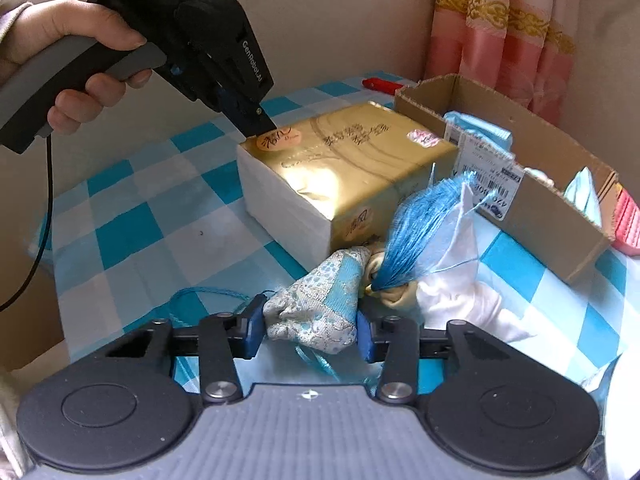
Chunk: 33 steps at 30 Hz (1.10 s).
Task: Organize soft objects
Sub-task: 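Grasp the blue patterned sachet with the right gripper, then lift the sachet with the right gripper while the left gripper holds the peg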
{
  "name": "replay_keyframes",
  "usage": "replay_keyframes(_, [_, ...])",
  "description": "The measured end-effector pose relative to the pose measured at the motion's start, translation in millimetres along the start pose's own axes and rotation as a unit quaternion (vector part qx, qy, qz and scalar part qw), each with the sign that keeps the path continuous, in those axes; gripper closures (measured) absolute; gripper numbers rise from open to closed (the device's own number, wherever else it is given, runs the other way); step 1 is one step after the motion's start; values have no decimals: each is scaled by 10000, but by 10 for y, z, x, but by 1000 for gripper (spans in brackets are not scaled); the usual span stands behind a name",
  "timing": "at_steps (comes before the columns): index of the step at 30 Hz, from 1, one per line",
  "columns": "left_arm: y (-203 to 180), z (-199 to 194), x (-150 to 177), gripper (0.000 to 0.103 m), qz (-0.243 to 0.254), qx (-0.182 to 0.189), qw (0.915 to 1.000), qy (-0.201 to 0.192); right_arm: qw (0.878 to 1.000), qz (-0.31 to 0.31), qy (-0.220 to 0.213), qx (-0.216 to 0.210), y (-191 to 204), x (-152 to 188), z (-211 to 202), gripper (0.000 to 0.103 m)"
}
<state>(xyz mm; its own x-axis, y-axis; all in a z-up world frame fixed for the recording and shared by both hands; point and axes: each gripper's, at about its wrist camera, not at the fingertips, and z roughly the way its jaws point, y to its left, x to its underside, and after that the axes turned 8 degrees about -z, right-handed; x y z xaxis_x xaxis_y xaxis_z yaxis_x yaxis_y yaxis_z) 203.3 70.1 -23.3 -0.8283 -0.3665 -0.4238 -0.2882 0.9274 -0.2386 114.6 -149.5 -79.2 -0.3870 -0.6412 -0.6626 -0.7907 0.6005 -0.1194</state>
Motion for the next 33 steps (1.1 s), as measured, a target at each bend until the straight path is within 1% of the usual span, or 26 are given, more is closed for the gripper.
replay_keyframes(5, [-51, -134, 44, 93, 224, 17, 9997, -20, 9998, -37, -197, 24, 18, -4, -286, 55])
replay_keyframes(10, [-112, -292, 106, 93, 477, 45, 9988, -30, 9988, -198, -414, 181, 69, -45, -599, 55])
replay_keyframes(16, [-190, -409, 205, 93, 770, 83, 9970, -12, 9973, -234, -592, 365, 84, -91, -828, 55])
replay_keyframes(21, [-212, -462, 269, 93, 862, 117, 9962, -12, 9970, -303, -487, 521, 105, -101, -847, 55])
replay_keyframes(23, [-219, -480, 283, 93, 887, 141, 9960, -32, 9973, -237, -483, 496, 95, -87, -849, 52])
replay_keyframes(28, [-246, -510, 296, 93, 953, 208, 9952, -49, 9990, -210, -94, 380, 148, 52, -685, 52])
replay_keyframes(30, [-253, -515, 293, 93, 970, 224, 9950, -55, 9992, -195, 55, 340, 176, 132, -631, 48])
replay_keyframes(31, [-255, -517, 291, 93, 975, 235, 9949, -54, 9992, -194, 103, 348, 190, 169, -615, 38])
replay_keyframes(32, [-257, -520, 291, 93, 985, 241, 9948, -59, 9990, -193, 133, 374, 200, 202, -609, 32])
replay_keyframes(33, [-259, -524, 289, 93, 998, 246, 9947, -66, 9990, -197, 144, 375, 204, 229, -614, 31])
